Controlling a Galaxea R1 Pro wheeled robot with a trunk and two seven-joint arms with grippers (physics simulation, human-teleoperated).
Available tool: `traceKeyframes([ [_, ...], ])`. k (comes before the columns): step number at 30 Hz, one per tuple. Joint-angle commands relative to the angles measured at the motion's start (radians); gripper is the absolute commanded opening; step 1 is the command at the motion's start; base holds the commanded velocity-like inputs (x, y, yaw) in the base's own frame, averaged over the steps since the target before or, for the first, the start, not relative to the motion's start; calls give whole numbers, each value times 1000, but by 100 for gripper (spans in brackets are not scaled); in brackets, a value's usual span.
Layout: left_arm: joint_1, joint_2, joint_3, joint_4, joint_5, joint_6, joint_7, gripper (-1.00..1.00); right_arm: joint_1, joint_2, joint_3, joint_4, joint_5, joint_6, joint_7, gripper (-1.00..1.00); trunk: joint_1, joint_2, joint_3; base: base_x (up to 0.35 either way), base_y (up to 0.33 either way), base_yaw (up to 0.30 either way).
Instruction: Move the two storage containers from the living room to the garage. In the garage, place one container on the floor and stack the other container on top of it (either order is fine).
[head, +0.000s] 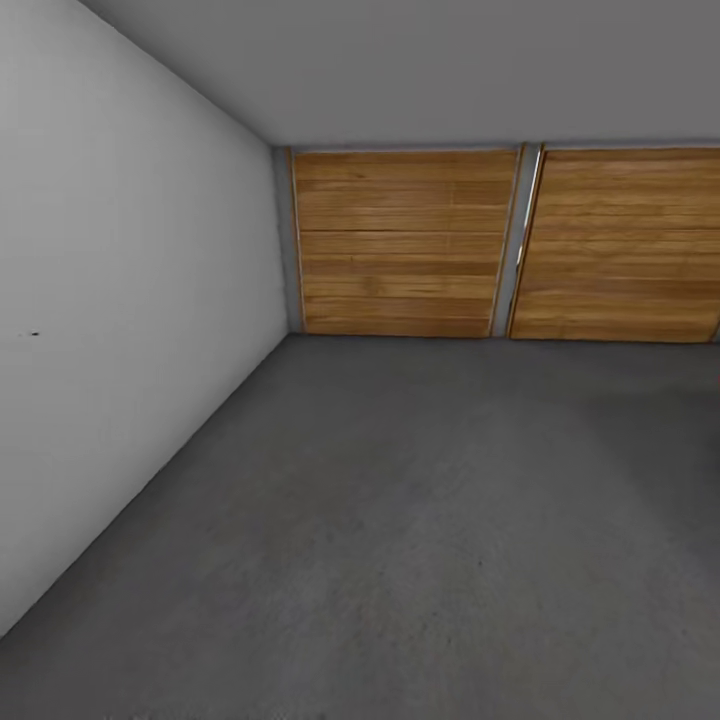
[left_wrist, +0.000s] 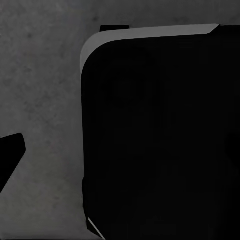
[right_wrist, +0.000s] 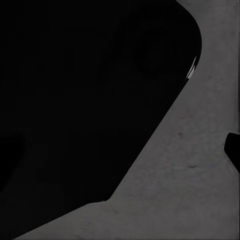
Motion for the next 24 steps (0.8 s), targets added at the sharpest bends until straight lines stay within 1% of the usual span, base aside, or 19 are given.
traceKeyframes([
  [1, 0, 0, 0, 0, 0, -2, 0, 100, 0, 0, 2, 0, -1, 0, 0, 100, 0, 0, -1, 0, 0, 275],
  [24, 0, 0, 0, 0, 0, -2, 0, 100, 0, 0, 2, 0, -1, -2, -2, 100, 0, 0, -1, 0, 0, 276],
])
